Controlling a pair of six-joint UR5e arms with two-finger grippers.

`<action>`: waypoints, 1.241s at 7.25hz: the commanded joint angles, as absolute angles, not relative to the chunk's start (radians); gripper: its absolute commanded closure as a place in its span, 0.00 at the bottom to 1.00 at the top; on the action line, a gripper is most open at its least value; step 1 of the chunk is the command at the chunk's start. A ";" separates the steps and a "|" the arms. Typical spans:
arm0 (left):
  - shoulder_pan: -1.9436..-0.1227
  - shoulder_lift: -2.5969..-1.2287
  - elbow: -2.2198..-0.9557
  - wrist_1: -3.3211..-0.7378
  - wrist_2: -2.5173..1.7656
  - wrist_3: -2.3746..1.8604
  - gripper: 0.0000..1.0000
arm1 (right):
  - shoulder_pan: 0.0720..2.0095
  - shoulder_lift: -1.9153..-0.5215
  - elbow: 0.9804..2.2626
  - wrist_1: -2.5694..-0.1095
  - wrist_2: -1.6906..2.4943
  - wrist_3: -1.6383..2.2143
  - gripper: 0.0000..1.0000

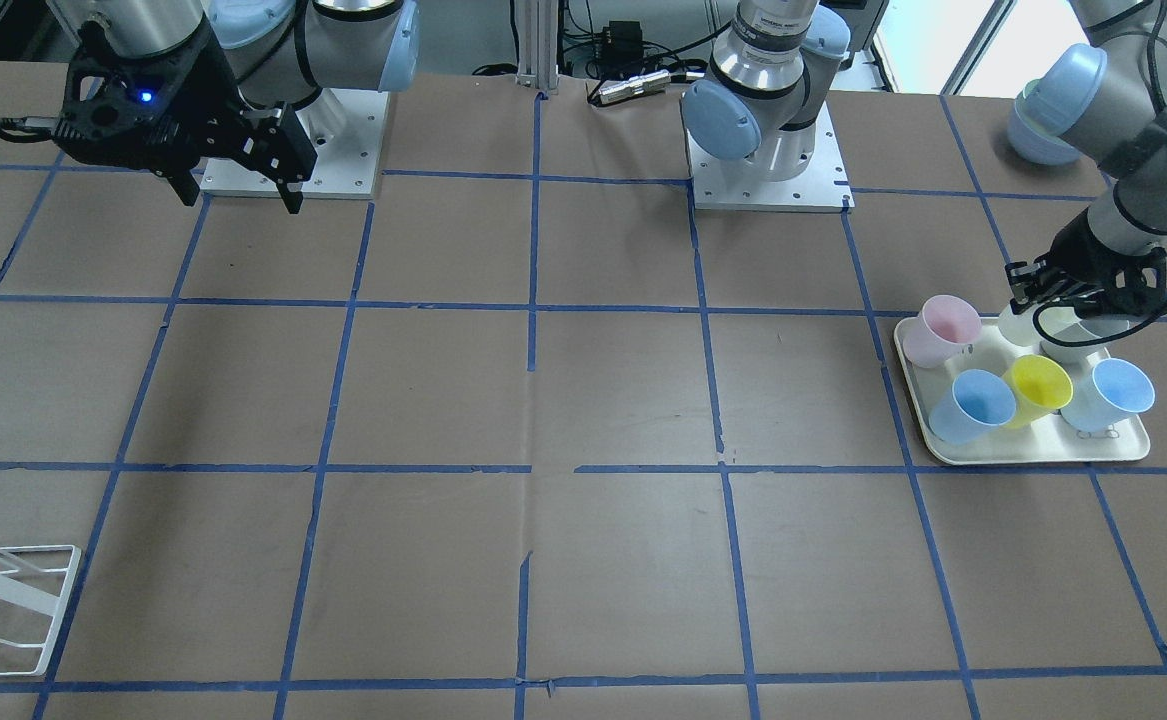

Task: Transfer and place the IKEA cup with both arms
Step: 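Carry the white cup to the tray with the left gripper while the right arm retracts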

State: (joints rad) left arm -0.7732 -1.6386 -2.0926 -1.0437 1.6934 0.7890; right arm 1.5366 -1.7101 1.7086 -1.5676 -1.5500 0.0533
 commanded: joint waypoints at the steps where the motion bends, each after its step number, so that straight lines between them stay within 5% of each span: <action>1: -0.776 -1.681 -2.095 -1.023 1.690 0.787 1.00 | 1.540 -1.692 1.715 -1.597 -1.552 0.081 0.00; 3: -0.779 -1.694 -2.086 -1.026 1.692 0.790 0.02 | 1.546 -1.694 1.723 -1.591 -1.546 0.185 0.00; 5: -0.790 -1.637 -2.076 -1.069 1.698 0.792 0.00 | 1.546 -1.698 1.723 -1.589 -1.546 0.173 0.00; 9: -0.886 -1.531 -1.725 -1.683 1.701 0.729 0.00 | 1.546 -1.697 1.721 -1.591 -1.551 0.092 0.00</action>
